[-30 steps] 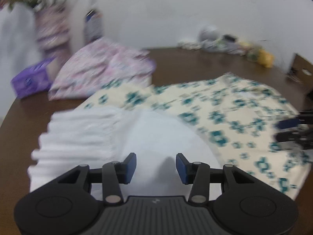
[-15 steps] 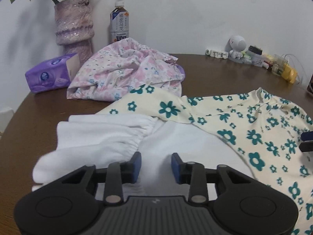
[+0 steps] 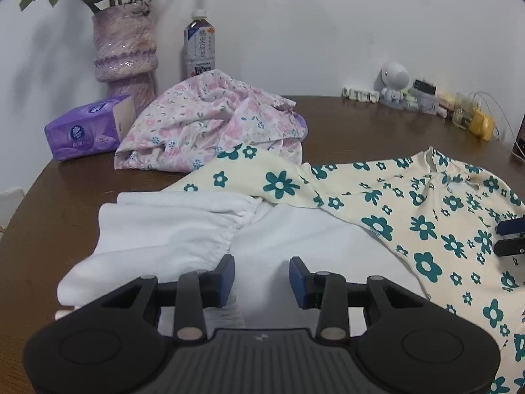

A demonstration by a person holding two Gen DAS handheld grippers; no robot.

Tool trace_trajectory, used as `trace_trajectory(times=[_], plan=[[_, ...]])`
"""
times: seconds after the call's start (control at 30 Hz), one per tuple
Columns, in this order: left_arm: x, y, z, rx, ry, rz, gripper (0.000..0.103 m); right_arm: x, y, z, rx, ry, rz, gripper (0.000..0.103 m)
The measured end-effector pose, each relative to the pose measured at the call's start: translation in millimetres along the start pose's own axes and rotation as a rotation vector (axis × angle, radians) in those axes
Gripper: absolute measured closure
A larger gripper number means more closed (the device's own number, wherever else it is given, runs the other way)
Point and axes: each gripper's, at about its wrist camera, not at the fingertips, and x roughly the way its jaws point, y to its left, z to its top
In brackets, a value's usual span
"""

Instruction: Fold clothes

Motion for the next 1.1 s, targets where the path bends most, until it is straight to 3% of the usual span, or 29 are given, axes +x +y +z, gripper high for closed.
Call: trace_trajectory(times=[0.47, 0.87, 1.1], plan=[[-13.2, -8.2, 1.4, 0.094, 0.032, -0.009, 0.066, -8.3, -1.2, 0.1, 0.007, -0.001, -0.001, 0.058], [-24.6, -21.9, 1.4, 0.065, 0.009, -0.045, 0.061, -19.6, 6.3, -3.6, 0.014, -0.014, -0.007, 0.057], [-31.1, -28.9, -5.7, 0.065, 0.037, -0.047, 0.061, -33.6, 1.3, -14.3, 0.024, -0.023, -0.011, 0.057]])
